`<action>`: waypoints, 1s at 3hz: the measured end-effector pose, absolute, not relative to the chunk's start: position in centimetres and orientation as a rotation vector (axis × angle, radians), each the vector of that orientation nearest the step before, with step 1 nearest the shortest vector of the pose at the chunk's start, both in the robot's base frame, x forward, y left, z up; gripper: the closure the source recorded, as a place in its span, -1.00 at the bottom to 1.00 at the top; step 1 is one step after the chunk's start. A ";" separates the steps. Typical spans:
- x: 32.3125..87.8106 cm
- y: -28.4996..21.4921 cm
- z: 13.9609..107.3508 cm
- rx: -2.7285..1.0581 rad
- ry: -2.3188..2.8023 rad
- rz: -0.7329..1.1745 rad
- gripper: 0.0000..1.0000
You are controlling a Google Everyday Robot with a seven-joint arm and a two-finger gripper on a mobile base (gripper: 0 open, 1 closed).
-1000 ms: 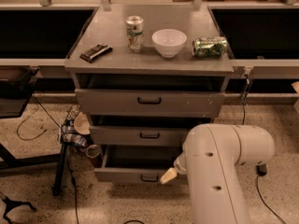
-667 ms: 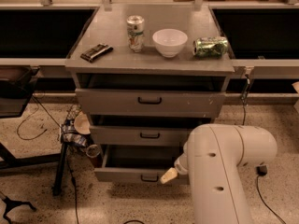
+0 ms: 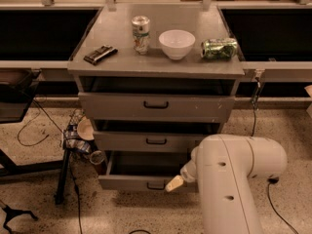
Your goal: Open bottom drawer
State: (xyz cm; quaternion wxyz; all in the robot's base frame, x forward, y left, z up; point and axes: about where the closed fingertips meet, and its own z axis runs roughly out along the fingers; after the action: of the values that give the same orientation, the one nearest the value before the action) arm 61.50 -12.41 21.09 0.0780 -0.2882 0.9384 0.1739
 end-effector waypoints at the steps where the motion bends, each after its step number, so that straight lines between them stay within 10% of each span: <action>1: 62.1 -11.1 20.2 -0.891 2.796 0.567 -1.00; 3: 63.0 -8.7 18.4 -0.952 2.778 0.661 -1.00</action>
Offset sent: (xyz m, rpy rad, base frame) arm 0.0219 0.0367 -0.0212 0.0893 0.0144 0.0686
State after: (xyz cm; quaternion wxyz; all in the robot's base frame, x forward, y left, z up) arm 62.98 -8.68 18.40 0.0659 -0.3155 0.9209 0.2193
